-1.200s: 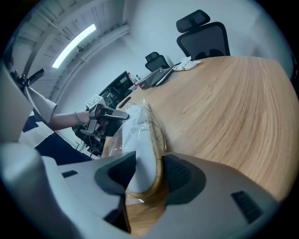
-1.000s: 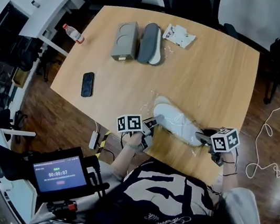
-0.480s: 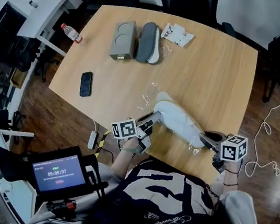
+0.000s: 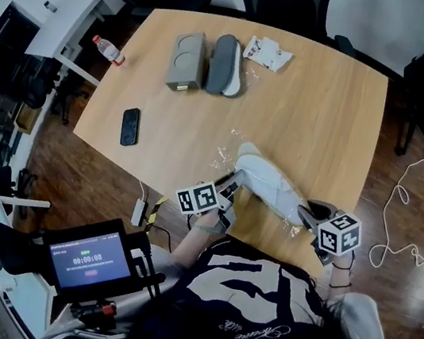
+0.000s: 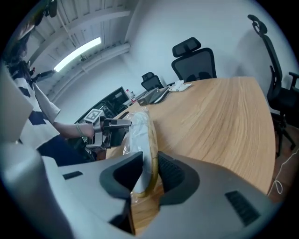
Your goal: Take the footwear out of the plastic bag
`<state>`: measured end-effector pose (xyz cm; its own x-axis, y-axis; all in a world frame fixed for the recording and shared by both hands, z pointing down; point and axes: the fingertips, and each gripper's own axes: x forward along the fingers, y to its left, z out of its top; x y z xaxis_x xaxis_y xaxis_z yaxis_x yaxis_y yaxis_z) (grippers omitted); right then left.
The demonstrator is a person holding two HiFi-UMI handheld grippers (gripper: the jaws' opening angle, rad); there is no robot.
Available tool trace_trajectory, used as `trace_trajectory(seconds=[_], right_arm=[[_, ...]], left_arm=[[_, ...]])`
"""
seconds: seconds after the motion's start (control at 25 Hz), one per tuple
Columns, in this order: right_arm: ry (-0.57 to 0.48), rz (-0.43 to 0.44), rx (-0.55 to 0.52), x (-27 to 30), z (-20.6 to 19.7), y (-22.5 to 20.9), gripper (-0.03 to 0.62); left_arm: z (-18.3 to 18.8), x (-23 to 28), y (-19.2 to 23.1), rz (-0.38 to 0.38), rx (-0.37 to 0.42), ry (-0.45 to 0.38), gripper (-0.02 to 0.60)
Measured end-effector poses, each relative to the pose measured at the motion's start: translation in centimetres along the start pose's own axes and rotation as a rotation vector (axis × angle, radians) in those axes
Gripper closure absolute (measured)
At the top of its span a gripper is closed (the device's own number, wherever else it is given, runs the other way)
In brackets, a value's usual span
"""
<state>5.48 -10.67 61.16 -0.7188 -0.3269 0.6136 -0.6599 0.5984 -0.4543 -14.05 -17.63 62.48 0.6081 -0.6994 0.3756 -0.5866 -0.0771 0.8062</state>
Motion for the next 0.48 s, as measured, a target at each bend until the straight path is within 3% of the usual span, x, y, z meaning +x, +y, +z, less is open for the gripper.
trace_trajectory(seconds=[0.2, 0.36, 0.48], right_arm=[[0.094, -0.049, -0.042, 0.2, -2.6, -0.3, 0.453], [0.057, -0.018, 0.045, -0.2, -2.8, -0.5, 0.453], [0.101, 0.014, 0.08, 0.6, -3.7, -1.1, 0.453]], left_arm=[[-0.5, 0.0, 0.9, 0.037, 0.05, 0.044, 0.495], [-0.5, 0.1, 1.1, 0.043, 0.055, 0.057, 0.495], [-0.5, 0.1, 1.2, 0.051, 0.053, 0.065, 0.495]])
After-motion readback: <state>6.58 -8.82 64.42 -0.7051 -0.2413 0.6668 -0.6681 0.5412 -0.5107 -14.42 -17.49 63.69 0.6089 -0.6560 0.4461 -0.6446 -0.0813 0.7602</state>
